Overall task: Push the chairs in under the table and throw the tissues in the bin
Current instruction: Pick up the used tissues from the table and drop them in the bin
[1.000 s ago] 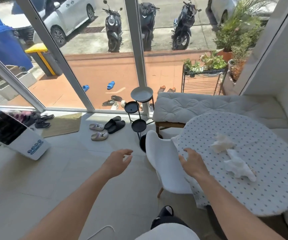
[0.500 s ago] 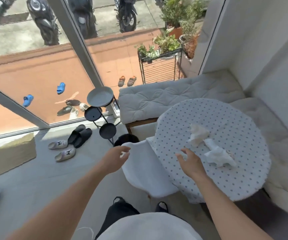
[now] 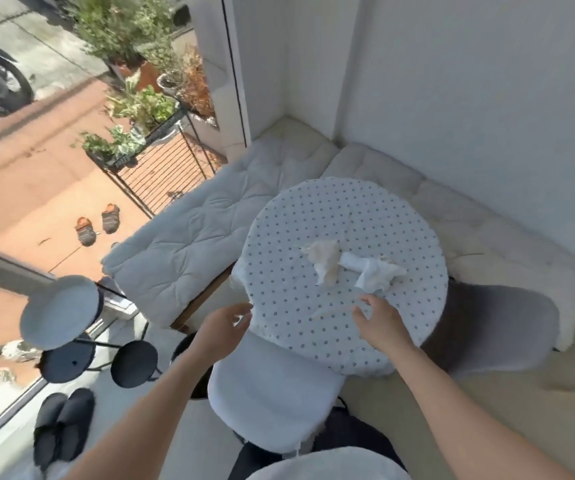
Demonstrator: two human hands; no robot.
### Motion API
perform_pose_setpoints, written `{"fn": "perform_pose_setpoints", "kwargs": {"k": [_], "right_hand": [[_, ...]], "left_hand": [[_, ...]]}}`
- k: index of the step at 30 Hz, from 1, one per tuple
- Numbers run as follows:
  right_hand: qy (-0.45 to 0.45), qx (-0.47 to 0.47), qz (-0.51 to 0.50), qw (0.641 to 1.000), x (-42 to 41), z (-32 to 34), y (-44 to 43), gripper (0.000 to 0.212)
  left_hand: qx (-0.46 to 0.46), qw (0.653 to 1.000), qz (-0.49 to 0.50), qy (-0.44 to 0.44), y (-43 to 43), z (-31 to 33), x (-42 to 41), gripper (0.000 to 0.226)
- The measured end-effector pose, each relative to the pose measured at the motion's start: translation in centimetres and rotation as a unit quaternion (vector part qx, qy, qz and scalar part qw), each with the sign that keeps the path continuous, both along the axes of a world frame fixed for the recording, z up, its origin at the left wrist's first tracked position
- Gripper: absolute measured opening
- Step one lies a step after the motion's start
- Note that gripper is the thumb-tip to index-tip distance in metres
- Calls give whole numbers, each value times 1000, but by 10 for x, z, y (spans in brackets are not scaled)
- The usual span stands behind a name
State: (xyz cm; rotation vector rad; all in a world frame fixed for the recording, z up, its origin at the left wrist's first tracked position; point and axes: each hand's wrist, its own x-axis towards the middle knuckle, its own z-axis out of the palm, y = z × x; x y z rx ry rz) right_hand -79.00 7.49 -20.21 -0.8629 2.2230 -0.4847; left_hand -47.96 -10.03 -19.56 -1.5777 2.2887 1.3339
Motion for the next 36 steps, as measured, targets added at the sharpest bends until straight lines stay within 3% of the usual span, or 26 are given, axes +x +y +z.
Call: {"fn": "perform_pose_setpoints", "kwargs": {"k": [8,19,29,33,36], "right_hand": [[57,22,-97,993,-21,-12,-7,43],[53,62,-93,992,-128,-78,-63,46],[42,89,-50,994,-159,-134,-86,42],[67,72,-47,994,-158,-142,-86,17],[85,69,-51,993,-156,-140,-82,14]], "left_hand": [[14,999,-45,22,-44,-15,-62,30],[47,999,19,17,-59,-75,-193,18],[74,992,37,-94,-52,-133,-281,57],[28,992,34,-117,-49,-150,-294,31],[-4,994,18,-108,-47,-150,-292,17]]}}
